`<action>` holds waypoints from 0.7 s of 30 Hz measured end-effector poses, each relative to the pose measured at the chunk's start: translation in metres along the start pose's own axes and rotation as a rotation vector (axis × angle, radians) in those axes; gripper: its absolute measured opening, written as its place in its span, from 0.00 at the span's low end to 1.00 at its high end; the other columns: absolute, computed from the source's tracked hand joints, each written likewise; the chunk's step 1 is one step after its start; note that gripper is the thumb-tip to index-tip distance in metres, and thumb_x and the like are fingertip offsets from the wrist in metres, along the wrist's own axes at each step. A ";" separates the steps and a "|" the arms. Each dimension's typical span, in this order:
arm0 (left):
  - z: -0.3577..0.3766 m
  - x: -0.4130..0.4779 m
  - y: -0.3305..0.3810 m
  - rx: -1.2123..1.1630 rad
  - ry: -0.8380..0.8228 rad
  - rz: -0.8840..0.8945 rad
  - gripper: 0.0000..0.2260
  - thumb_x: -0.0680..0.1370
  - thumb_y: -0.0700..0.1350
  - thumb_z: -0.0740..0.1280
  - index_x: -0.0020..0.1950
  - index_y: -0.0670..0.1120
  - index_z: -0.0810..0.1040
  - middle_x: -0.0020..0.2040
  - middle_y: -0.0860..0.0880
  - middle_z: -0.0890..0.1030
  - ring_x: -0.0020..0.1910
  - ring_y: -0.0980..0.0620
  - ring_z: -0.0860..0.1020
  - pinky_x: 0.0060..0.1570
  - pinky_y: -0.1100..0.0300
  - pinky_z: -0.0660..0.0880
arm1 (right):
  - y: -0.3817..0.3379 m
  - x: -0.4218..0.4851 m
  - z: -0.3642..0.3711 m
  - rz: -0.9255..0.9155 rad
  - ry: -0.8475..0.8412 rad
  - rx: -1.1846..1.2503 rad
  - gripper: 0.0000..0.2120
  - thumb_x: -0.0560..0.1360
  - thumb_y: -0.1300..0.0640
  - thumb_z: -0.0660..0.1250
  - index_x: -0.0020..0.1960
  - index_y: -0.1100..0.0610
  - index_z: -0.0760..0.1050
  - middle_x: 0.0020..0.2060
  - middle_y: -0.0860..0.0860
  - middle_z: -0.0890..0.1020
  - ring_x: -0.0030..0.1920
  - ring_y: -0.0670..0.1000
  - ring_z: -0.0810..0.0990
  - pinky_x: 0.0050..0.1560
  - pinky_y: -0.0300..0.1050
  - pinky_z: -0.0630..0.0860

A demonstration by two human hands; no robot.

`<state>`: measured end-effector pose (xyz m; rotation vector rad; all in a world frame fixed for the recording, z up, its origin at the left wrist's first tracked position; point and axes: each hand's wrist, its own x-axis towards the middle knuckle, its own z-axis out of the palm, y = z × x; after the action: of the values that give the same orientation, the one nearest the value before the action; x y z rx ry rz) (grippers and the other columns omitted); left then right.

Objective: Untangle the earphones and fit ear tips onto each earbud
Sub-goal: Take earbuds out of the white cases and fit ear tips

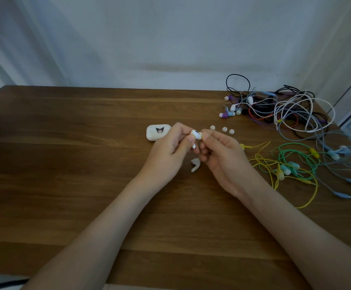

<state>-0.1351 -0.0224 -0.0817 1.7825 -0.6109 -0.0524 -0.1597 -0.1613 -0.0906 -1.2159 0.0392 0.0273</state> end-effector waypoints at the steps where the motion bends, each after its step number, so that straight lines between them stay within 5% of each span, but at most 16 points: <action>1: 0.000 0.000 0.000 0.012 -0.003 0.001 0.05 0.82 0.41 0.59 0.51 0.47 0.75 0.38 0.55 0.80 0.38 0.65 0.79 0.35 0.75 0.70 | 0.000 0.000 0.000 -0.006 0.009 -0.011 0.09 0.80 0.61 0.58 0.45 0.59 0.75 0.32 0.50 0.72 0.36 0.46 0.71 0.38 0.39 0.69; 9: 0.001 0.002 -0.010 0.055 0.024 0.020 0.07 0.83 0.40 0.58 0.54 0.50 0.74 0.42 0.54 0.79 0.46 0.61 0.78 0.49 0.67 0.74 | 0.003 0.000 0.008 -0.134 0.115 -0.271 0.08 0.80 0.59 0.59 0.44 0.54 0.74 0.32 0.46 0.76 0.34 0.43 0.72 0.33 0.37 0.69; 17: 0.002 0.005 -0.007 -0.030 0.068 -0.024 0.07 0.81 0.44 0.61 0.56 0.45 0.76 0.43 0.52 0.80 0.45 0.60 0.79 0.48 0.66 0.75 | 0.001 0.000 0.006 -0.232 0.129 -0.467 0.06 0.80 0.58 0.61 0.46 0.51 0.74 0.36 0.45 0.79 0.39 0.44 0.77 0.37 0.36 0.73; 21: 0.002 0.007 -0.007 -0.046 0.127 -0.058 0.08 0.82 0.43 0.59 0.56 0.47 0.76 0.37 0.55 0.80 0.44 0.56 0.78 0.50 0.61 0.73 | 0.000 0.002 -0.005 -0.303 0.052 -0.993 0.04 0.77 0.59 0.63 0.51 0.52 0.72 0.41 0.46 0.75 0.40 0.41 0.73 0.39 0.33 0.69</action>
<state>-0.1268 -0.0257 -0.0866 1.7438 -0.4632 0.0069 -0.1575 -0.1661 -0.0929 -2.2031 -0.1301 -0.2808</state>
